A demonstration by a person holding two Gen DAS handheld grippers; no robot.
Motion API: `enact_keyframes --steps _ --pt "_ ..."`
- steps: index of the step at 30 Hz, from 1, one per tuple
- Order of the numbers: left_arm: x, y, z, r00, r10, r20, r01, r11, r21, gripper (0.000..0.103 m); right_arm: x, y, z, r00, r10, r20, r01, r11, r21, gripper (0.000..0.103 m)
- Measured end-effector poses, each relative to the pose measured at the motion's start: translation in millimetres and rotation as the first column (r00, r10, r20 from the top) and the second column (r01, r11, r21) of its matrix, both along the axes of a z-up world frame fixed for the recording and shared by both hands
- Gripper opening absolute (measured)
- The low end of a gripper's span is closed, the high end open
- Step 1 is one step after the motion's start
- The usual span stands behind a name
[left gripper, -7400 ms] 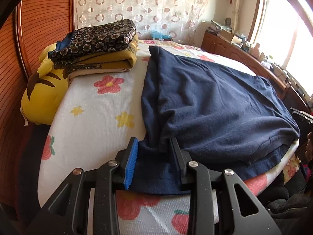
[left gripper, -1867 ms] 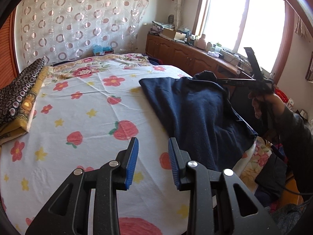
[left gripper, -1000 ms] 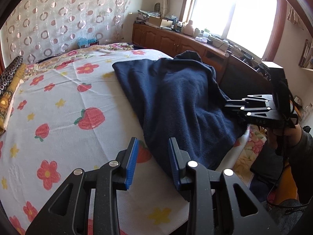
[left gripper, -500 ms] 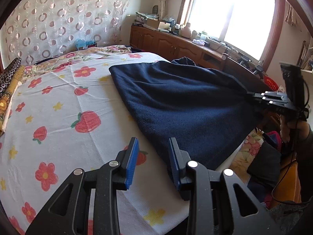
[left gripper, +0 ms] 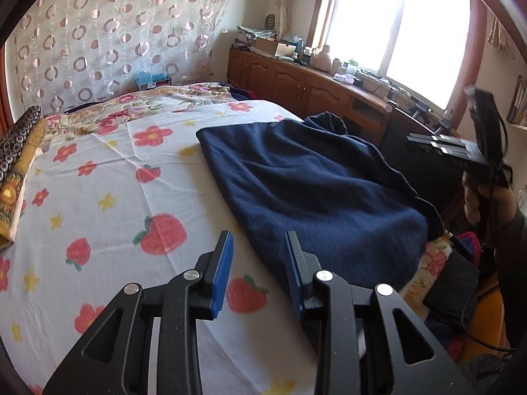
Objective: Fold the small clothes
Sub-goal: 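Grasp the shirt fold with the right gripper and lift it, then lay the navy shirt fold down with the right gripper and release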
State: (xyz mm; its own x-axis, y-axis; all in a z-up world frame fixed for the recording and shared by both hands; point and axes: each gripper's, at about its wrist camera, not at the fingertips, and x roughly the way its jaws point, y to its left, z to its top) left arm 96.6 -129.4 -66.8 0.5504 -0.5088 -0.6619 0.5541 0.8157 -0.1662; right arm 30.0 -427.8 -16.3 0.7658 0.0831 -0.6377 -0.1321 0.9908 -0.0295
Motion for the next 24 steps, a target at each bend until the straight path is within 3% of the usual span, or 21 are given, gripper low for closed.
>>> enact_keyframes --steps 4,9,14,21,22,24 --pt "10 -5 1 1.0 0.007 0.004 -0.007 1.0 0.007 0.032 57 2 -6 1.0 0.008 -0.007 -0.008 0.999 0.044 0.026" --pt "8 -4 1 1.0 0.005 0.004 -0.006 1.0 0.004 0.032 118 -1 -26 0.997 -0.015 -0.079 0.02 0.998 0.056 0.026" --pt "6 -2 -3 1.0 0.008 -0.009 -0.008 1.0 0.005 0.032 144 0 -37 0.987 0.039 -0.155 -0.025 0.995 0.091 0.026" --pt "8 -4 -6 1.0 0.008 -0.021 -0.008 1.0 0.009 0.032 176 -4 -49 0.976 0.011 -0.216 -0.002 0.999 0.041 0.026" --pt "9 -4 -7 1.0 0.008 -0.022 -0.008 1.0 0.008 0.032 179 -6 -50 0.976 0.004 -0.217 0.006 0.999 0.043 0.023" --pt "9 -4 -8 1.0 0.008 -0.024 -0.007 1.0 0.009 0.032 184 -2 -48 0.977 0.02 -0.212 -0.01 0.999 0.047 0.004"
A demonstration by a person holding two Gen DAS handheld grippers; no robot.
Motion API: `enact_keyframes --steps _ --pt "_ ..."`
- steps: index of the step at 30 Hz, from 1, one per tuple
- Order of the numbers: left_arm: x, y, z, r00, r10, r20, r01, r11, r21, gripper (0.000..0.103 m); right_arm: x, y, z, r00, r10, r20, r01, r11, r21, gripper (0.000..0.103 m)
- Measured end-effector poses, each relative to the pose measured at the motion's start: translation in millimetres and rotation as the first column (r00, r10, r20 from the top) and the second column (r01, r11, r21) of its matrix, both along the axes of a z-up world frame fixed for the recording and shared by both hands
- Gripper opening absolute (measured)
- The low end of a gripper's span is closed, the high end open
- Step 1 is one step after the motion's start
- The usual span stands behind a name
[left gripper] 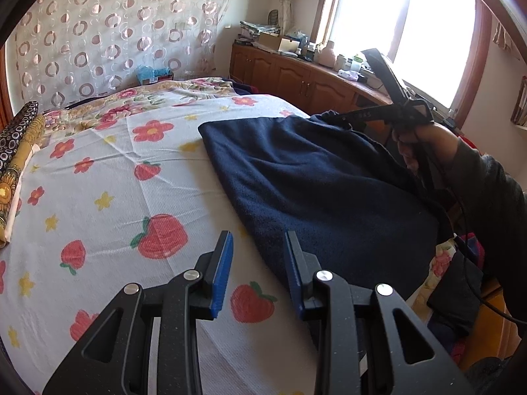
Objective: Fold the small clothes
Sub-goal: 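Lay the navy shirt fold down with the right gripper and release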
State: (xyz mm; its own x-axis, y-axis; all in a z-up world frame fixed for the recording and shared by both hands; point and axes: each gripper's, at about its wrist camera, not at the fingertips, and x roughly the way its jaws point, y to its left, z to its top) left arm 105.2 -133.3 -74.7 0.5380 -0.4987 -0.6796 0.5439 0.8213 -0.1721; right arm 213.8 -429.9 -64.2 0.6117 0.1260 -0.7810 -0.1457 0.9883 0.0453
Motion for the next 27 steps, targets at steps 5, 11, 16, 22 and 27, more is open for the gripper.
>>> enact_keyframes --steps 5,11,16,22,27 --pt "0 2 -4 1.0 0.007 -0.01 -0.007 1.0 -0.001 0.032 -26 -12 33 0.99 -0.025 0.141 0.02 0.999 0.04 0.004" --pt "1 -1 -5 1.0 0.005 -0.009 -0.005 1.0 -0.005 0.032 -19 -10 15 0.995 -0.061 0.083 0.062 0.998 -0.013 0.009" --pt "16 -1 -2 1.0 0.003 -0.002 -0.003 1.0 0.007 0.032 -18 -23 7 0.993 -0.078 0.087 0.075 0.997 0.036 0.051" --pt "69 -13 -1 1.0 0.005 -0.026 -0.004 0.999 0.041 0.032 -15 -30 -1 0.996 -0.058 0.068 0.054 0.997 0.061 0.052" --pt "114 -27 -5 0.998 0.025 -0.055 -0.021 0.998 0.067 0.032 -6 -29 -11 0.999 -0.02 0.042 0.017 0.997 0.079 0.052"
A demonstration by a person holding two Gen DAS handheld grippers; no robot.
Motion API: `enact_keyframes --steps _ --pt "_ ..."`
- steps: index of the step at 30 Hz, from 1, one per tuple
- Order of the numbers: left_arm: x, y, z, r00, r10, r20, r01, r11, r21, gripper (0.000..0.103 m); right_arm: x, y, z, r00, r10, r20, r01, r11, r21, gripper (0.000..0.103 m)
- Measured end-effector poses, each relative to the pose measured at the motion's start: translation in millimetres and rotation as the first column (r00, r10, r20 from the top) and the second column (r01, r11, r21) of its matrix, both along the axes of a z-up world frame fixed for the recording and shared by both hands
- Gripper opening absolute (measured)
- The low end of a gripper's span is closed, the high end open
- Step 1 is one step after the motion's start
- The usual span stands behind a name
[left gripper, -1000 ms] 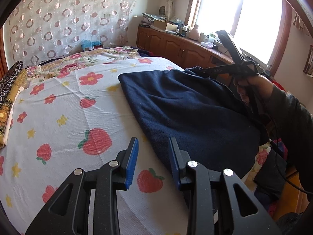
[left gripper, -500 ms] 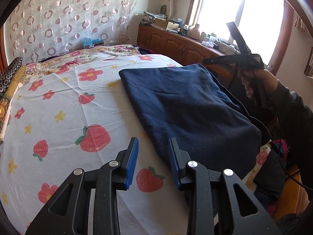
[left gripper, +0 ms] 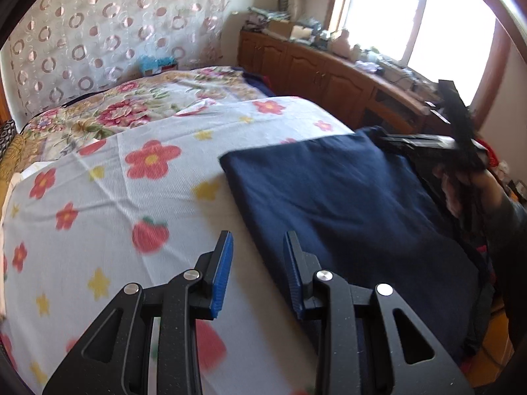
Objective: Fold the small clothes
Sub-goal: 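Lay the navy shirt fold down with the right gripper and release, then grasp the shirt edge with the left gripper while the right gripper grasps it, lifting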
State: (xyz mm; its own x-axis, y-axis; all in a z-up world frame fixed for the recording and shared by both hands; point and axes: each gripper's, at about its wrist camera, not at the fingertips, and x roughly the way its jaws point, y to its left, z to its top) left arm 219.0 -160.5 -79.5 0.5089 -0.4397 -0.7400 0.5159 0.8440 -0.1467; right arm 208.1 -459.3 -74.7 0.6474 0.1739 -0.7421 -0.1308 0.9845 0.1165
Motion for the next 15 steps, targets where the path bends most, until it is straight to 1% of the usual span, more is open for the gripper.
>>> enact_keyframes --steps 5,7,10,13,15 --pt "43 -15 -9 1.0 0.003 -0.03 -0.003 1.0 0.015 0.032 7 1 -3 0.998 0.054 0.013 -0.054 0.998 0.016 0.052" --pt "59 -21 -15 0.998 -0.005 -0.056 0.006 1.0 0.018 0.032 9 2 -5 0.998 0.062 0.015 -0.063 0.998 0.029 0.052" --pt "70 -25 -22 0.997 -0.012 -0.08 0.012 1.0 0.01 0.032 11 7 -10 0.998 0.069 0.012 -0.069 0.998 -0.004 0.052" --pt "72 -30 -21 0.997 -0.022 -0.069 0.023 1.0 0.009 0.032 14 9 -18 0.996 0.092 0.0 -0.092 0.996 -0.009 0.052" --pt "73 -33 -21 0.998 -0.028 -0.065 0.028 1.0 0.011 0.032 15 8 -18 0.996 0.092 0.005 -0.092 0.996 0.012 0.052"
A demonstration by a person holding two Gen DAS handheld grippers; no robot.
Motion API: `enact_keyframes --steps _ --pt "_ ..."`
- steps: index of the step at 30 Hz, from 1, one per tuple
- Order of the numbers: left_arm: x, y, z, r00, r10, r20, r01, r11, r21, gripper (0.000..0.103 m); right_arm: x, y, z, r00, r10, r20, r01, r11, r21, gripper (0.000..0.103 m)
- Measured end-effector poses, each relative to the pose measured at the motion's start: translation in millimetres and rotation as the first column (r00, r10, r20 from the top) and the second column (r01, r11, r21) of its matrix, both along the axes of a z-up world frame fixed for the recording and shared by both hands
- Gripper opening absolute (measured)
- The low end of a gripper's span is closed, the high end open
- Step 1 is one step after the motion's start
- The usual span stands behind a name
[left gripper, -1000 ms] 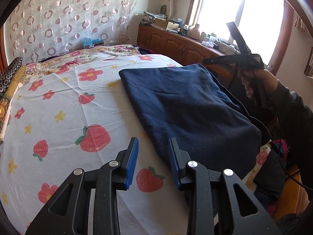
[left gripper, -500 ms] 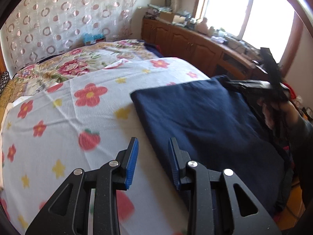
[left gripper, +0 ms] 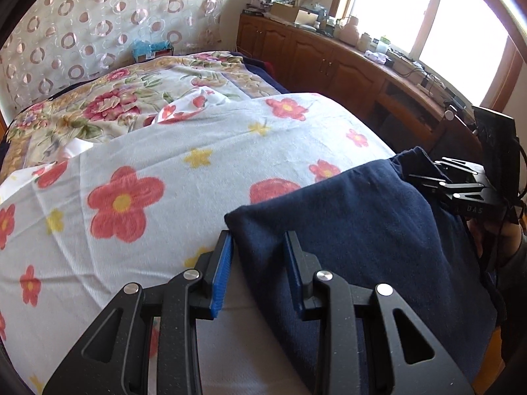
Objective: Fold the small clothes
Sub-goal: 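Grasp the shirt edge with the left gripper while the right gripper grasps it, lifting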
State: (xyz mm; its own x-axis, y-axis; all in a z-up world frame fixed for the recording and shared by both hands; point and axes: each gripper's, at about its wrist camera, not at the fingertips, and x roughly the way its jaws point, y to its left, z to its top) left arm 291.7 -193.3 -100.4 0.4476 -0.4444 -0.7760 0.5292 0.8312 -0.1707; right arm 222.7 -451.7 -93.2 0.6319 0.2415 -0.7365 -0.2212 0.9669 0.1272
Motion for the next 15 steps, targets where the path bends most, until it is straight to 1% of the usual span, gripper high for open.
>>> enact_keyframes --steps 2,5,6,7,10,12,13,15 --pt "-1 -1 0 1.0 -0.004 0.006 0.004 1.0 -0.013 0.032 0 -1 0 1.0 0.007 0.001 -0.007 1.0 0.006 0.052" --pt "0 0 -1 1.0 -0.015 0.007 0.016 0.998 -0.06 0.032 -3 3 0 1.0 0.016 0.019 -0.016 1.0 -0.021 0.049" --pt "0 0 0 1.0 -0.019 0.012 0.02 0.997 -0.072 0.023 -4 3 1 1.0 0.012 0.027 -0.011 0.999 -0.032 0.041" --pt "1 0 1 1.0 -0.02 0.02 0.021 0.997 -0.073 0.015 -6 2 3 0.999 0.007 0.046 -0.005 0.999 -0.046 0.026" --pt "0 3 9 0.999 -0.024 0.028 0.026 0.994 -0.11 0.008 -15 7 7 0.997 0.041 0.07 -0.038 0.999 -0.039 0.01" --pt "-5 2 19 0.998 -0.029 0.052 0.036 0.991 -0.127 0.007 -20 11 9 0.994 0.07 0.078 -0.067 0.997 -0.046 0.009" --pt "-8 3 24 0.997 -0.031 0.067 0.04 0.99 -0.134 0.006 -25 13 12 0.993 0.063 0.098 -0.058 0.997 -0.058 0.009" --pt "-20 3 42 0.993 -0.039 0.111 0.057 0.986 -0.156 0.006 -33 12 20 0.99 0.052 0.134 -0.046 0.998 -0.052 0.009"
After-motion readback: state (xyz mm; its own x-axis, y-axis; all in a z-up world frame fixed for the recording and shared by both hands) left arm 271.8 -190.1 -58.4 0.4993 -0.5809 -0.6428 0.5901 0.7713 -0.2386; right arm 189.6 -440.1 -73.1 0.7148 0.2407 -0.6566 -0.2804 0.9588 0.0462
